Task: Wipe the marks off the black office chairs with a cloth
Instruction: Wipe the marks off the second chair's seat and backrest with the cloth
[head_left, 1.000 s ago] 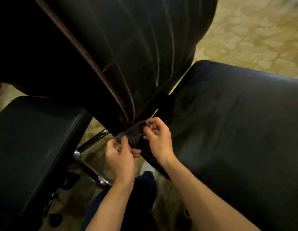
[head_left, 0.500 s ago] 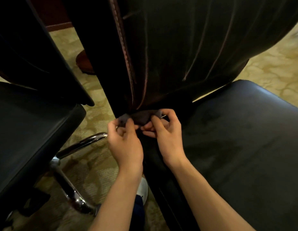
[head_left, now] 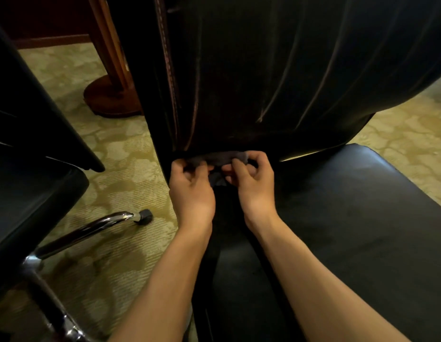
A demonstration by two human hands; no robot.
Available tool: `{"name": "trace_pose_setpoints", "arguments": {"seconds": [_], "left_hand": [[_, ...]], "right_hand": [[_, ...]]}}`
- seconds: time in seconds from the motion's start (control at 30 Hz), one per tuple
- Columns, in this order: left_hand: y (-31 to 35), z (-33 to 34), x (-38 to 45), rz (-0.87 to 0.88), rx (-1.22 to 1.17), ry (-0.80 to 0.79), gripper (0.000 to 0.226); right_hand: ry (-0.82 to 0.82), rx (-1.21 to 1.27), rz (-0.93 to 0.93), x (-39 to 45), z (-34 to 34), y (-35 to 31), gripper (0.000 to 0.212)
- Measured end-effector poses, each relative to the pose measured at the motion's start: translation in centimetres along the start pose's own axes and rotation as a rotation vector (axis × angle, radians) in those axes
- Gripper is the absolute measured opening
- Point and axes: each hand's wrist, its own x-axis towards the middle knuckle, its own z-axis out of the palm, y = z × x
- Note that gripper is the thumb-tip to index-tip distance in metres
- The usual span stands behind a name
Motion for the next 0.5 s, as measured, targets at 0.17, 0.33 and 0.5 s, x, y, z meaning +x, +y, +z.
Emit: {"name": "trace_pose_setpoints", "arguments": {"seconds": [0.17,0.33,0.5], "left_hand": [[0.4,4.3,0.1,-0.101,-0.104,0.086,0.007],[0.1,10.5,-0.7,-0.219,-0.145,-0.214,0.011],[1.3,9.5,1.2,-0.213,-0.321,-0.134,0.006]], "right_hand": [[0.089,0.001,-0.01,2.3,-0.9,-0.6,0.005],[0.367,0.166,-0.054,5.3,-5.8,-1.6,0.008],[0.25,0.254,0.024,5.8,-3.7,-2.3,0.009]]}}
